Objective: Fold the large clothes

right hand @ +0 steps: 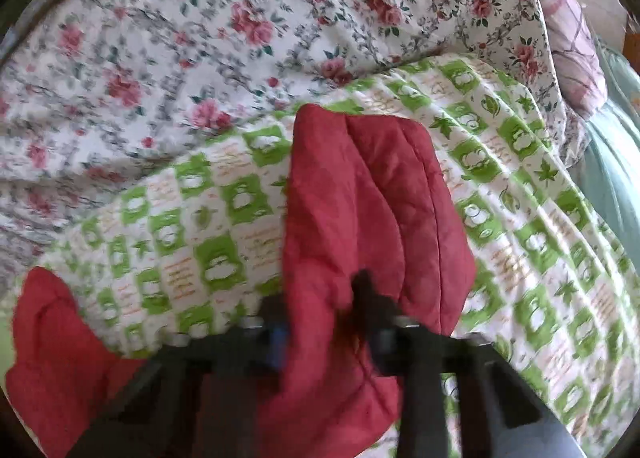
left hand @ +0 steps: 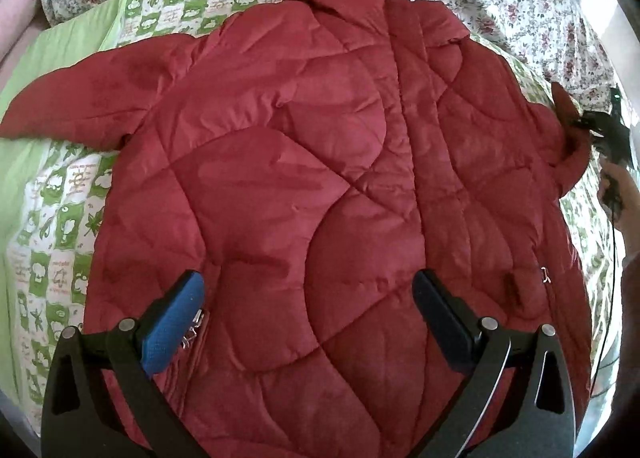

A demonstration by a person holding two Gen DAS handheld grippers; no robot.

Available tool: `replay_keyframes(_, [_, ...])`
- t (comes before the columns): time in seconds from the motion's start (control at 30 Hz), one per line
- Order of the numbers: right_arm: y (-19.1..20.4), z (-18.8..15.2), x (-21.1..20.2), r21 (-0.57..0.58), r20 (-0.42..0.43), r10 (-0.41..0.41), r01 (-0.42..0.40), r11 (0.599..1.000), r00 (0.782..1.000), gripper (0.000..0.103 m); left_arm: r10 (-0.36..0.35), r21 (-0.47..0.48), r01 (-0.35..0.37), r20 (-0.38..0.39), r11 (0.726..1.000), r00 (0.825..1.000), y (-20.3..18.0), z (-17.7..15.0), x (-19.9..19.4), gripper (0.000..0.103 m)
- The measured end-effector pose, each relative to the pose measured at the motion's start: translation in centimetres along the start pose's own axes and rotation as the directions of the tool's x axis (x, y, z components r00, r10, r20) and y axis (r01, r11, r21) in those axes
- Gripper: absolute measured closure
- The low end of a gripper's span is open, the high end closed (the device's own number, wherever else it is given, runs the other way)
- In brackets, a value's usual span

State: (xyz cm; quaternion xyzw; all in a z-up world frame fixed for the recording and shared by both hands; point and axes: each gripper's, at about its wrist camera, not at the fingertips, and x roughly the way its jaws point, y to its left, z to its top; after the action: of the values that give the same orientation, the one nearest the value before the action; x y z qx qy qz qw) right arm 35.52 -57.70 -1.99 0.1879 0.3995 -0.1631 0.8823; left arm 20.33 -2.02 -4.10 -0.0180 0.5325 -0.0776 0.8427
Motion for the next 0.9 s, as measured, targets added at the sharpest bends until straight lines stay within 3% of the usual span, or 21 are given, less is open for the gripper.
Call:
replay_keyframes(0.17, [3.4,-1.6,-5.0,-0.055,0.057,0.188,-0.185,0.981,0.981,0.088,-0.006,-0.034,0.006,0.004,0.999,1.000,1.1,-0.1,-0.3,0.000])
replay_keyframes(0.3, [8.9,-4.1,-9.2,-0.156,0.064,0.328,-0.315,0.936,0.943,0.088,-0.019,-0.047,0.020,0.020,0.999,1.000,1.9,-0.4,-1.4,0.000])
replay_keyframes(0.53, [19.6,-11.4,-14.1,-0.323,-0.045,0.562,-0.544,0.775,0.826,0.088,-0.049,-0.073,0.052,0.042,0.996,0.998,3.5,-0.7,-2.8,0.000])
replay_keyframes(0.6, [23.0,-14.1,-14.5,-0.387,-0.099,0.583,-0.571,0.724,0.807,0.088,-0.068,-0.090,0.073,0.052,0.993,0.996,4.1,-0.8,-3.2,0.000])
replay_keyframes(0.7, [26.8,-17.7,-14.2,-0.474,-0.172,0.576,-0.579,0.663,0.800,0.088,-0.102,-0.104,0.109,0.065,0.989,0.993,5.0,-0.9,-3.7,0.000])
replay_keyframes(0.9, [30.2,-23.1,-12.3,-0.590,-0.299,0.500,-0.569,0.573,0.813,0.083,-0.177,-0.146,0.186,0.076,0.972,0.981,7.5,0.5,-3.5,0.000])
